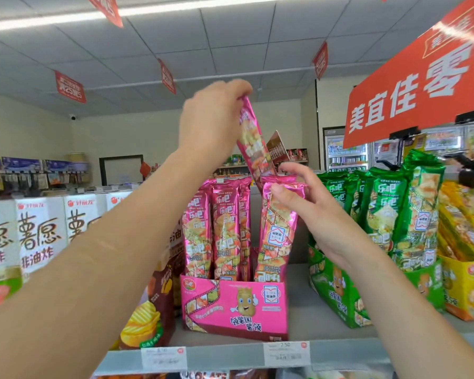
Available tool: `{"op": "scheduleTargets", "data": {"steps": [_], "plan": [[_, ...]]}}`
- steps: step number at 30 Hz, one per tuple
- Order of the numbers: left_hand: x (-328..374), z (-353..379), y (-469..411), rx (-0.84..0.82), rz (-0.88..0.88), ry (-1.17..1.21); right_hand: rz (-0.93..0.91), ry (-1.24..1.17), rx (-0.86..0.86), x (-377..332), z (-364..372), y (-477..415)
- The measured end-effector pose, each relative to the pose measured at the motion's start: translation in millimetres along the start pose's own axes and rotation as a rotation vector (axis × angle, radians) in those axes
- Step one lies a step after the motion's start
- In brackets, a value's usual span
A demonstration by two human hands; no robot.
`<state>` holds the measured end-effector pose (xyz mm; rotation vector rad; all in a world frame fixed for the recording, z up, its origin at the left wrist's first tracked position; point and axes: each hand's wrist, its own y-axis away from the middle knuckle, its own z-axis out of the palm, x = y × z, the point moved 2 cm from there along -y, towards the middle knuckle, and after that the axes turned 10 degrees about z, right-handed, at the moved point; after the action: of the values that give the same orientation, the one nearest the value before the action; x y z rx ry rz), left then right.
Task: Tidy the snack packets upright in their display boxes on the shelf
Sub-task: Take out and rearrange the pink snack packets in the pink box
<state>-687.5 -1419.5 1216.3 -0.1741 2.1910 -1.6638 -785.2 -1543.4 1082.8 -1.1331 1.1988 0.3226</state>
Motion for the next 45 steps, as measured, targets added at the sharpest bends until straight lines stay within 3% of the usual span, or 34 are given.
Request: {"op": "scheduleTargets", "data": {"steps": [6,9,11,14,17,20,24,27,30,33,37,45], "plan": [[-3.9,-59.5,35.1,0.43,0.032,0.073,-0.058,0.144,0.155,-9.9,2.8,4.7],[-0.4,-72.6,52.3,0.619,0.072,0.062,-0.202,0.217,0.237,-24.6,6.9,11.5],[-1.0,-79.3,62.6,0.745,0.08,0.079,-0.285,0.402,0.215,-37.6,16.0,17.9],[-4.7,-88.6,76.0,0.853,0.019,0.332,-0.395,0.654,0.281,-52.5,25.6,23.0],[1.9,-94.1,92.9,0.907,-0.135,0.684,-0.563,0.579,0.395,-68.6,26.4,34.1],[6.0,-93.2,117.2,0.864,-0.358,0.935,-0.648,0.36,0.39,-76.8,18.3,54.3],[20.1,-89.5,160.7,0.613,-0.492,1.114,-0.638,0.073,0.293,-63.7,4.6,90.4],[41.9,-85.1,197.0,0.424,-0.529,1.102,-0.531,-0.039,0.274,-35.5,-6.6,116.4],[56.0,-77.9,231.3,0.411,-0.655,1.039,-0.314,-0.267,0.229,-2.6,-7.3,136.7],[63.7,-71.0,259.3,0.373,-0.786,0.978,-0.186,-0.317,0.291,18.2,-5.1,150.4],[68.9,-69.3,281.5,0.272,-0.901,0.995,-0.114,-0.426,0.365,27.0,-1.6,158.0],[80.9,-74.8,294.2,0.206,-0.9,0.992,-0.021,-0.611,0.35,39.9,1.3,162.9]]}}
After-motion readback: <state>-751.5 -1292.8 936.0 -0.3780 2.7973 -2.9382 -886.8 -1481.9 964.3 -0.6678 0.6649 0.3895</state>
